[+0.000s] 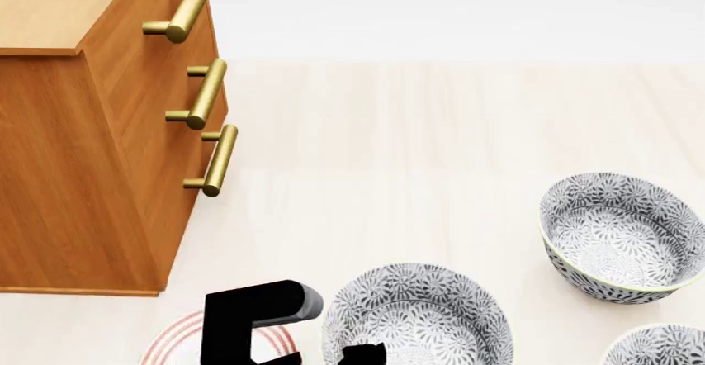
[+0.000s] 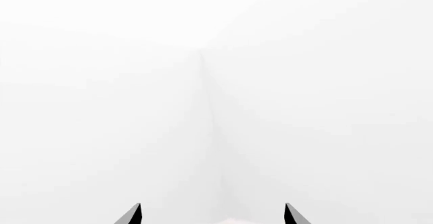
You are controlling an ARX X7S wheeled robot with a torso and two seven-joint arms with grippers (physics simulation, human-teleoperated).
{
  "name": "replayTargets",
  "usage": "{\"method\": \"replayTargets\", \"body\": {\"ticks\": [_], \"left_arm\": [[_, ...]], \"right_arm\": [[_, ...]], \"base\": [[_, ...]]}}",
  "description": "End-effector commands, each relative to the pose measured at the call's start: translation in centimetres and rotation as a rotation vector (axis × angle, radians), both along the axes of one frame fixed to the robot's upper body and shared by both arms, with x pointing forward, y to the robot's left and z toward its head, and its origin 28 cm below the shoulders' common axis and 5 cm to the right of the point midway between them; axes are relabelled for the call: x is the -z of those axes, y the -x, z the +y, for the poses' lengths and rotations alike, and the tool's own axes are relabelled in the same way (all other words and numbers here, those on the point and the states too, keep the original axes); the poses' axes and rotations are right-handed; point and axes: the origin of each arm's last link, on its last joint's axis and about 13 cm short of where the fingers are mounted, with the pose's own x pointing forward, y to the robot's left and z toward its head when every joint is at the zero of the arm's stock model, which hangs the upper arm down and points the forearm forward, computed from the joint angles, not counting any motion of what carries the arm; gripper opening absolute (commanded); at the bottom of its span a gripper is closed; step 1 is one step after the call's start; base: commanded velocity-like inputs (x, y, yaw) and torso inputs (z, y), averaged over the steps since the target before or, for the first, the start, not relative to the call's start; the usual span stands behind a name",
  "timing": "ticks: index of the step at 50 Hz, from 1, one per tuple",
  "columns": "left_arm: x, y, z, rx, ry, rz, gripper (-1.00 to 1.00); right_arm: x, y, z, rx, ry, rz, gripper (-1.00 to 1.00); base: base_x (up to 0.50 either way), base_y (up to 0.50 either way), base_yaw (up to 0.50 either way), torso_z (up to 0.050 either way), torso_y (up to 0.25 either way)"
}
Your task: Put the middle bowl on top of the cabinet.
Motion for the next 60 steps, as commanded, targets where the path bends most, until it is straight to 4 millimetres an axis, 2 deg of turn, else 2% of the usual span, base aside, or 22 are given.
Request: {"method": "replayTargets", "body": {"ticks": [1, 49, 50, 60], "left_arm": [[0.22, -0.38, -0.53, 0.004, 0.006, -0.007, 1.00], [0.83, -0.88, -1.33, 0.033, 0.032, 0.032, 1.00], [0.85, -0.91, -1.32, 0.032, 0.030, 0.032, -1.00], [0.63, -0.88, -1.07, 0.018, 0.070, 0.002, -1.00]], "right_arm": [[0.35, 0.32, -0.39, 0.026, 0.024, 0.008, 1.00], [0.16, 0.44, -0.25, 0.021, 0.032, 0.001, 1.00], [0.16, 0.44, -0.25, 0.021, 0.032, 0.001, 1.00], [0.11, 0.56, -0.25, 0.021, 0.032, -0.003, 1.00]], "base": [[0.00, 0.00, 0.00, 0.000, 0.000], [0.00, 0.00, 0.00, 0.000, 0.000], [0.00, 0.00, 0.00, 0.000, 0.000], [0.00, 0.00, 0.00, 0.000, 0.000]]}}
